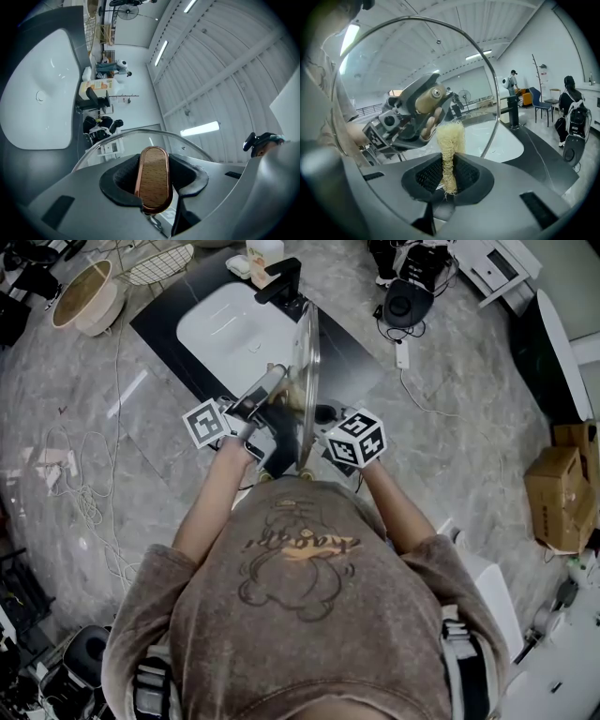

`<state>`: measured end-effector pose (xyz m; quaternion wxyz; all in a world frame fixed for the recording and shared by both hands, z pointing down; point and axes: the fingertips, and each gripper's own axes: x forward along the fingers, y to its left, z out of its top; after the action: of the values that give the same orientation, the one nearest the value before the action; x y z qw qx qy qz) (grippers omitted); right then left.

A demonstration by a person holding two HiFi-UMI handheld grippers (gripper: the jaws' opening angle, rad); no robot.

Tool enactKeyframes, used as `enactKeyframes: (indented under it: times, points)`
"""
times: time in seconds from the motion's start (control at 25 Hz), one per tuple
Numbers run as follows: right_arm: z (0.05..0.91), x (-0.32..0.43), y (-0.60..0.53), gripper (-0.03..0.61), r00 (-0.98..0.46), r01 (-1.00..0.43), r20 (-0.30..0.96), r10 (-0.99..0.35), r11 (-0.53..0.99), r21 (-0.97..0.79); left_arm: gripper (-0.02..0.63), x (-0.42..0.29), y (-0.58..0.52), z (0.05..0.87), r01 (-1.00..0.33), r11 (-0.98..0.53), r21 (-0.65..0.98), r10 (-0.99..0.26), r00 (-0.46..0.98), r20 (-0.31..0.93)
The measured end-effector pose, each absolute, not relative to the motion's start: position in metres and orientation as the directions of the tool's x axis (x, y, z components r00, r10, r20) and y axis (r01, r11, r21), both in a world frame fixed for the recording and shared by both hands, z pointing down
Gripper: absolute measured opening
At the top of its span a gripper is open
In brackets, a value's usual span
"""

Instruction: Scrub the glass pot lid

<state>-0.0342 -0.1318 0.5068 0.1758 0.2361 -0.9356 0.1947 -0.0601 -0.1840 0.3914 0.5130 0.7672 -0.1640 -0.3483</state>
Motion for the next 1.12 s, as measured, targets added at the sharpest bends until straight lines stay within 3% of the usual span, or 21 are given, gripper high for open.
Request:
enactKeyframes:
  times: [0.6,1.12]
  points:
    - [0.444,-0.039,-0.057,0.049,-0.965,-0.235,0.216,-0.151,0.864,-0.446,0.179,-0.071,-0.191,0.415,0.063,-0.372,0.926,-0.657,0.687,-0.310]
    - [0.355,-0.019,-0.087,0.049,-0.952,-0.266,-0.025,-0.304,0.866,-0.424,0.179,-0.055,-0.179,0.425,0.069,-0.350,0.934,-0.629,0.721,-0.289]
